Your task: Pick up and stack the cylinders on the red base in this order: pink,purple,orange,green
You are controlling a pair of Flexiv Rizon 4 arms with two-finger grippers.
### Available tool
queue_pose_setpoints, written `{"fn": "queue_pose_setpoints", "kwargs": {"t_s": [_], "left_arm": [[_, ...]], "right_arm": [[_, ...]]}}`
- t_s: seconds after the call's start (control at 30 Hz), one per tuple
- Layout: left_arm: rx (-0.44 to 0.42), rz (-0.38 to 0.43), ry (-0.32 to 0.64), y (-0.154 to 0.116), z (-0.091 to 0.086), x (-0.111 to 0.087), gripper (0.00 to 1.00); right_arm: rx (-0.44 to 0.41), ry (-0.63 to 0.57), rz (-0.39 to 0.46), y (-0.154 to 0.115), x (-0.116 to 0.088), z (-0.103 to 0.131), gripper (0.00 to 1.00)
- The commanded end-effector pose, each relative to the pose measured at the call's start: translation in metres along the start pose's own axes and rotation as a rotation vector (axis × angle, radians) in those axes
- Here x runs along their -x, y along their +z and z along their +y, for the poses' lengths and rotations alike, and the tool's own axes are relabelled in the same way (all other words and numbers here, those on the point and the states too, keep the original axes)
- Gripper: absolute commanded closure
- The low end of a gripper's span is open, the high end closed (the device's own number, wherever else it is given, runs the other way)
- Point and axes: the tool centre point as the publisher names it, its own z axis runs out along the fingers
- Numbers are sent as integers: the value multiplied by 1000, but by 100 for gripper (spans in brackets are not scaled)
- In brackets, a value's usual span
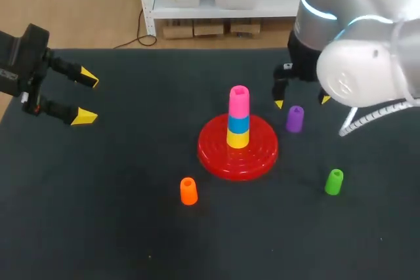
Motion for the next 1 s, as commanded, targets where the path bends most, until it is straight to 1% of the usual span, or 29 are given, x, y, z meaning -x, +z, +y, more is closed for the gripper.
{"fn": "queue_pose_setpoints", "kwargs": {"t_s": [0.03,0.3,0.57,0.67,0.73,0.8,0.83,1.0], "left_arm": [[2,-5,3,0,0,-1,0],[2,-5,3,0,0,-1,0],[2,-5,3,0,0,-1,0],[2,-5,3,0,0,-1,0],[2,-5,3,0,0,-1,0],[2,-5,3,0,0,-1,0],[2,-5,3,0,0,-1,0],[2,-5,3,0,0,-1,0]], "right_arm": [[-6,-6,13,4,0,2,0],[1,-10,36,15,-13,8,0],[-5,7,36,16,-15,5,0],[-7,8,32,16,-14,5,10],[-7,9,30,15,-15,4,20],[-7,8,29,15,-16,4,35],[-7,8,28,15,-16,4,38],[-12,6,32,17,-19,2,40]]}}
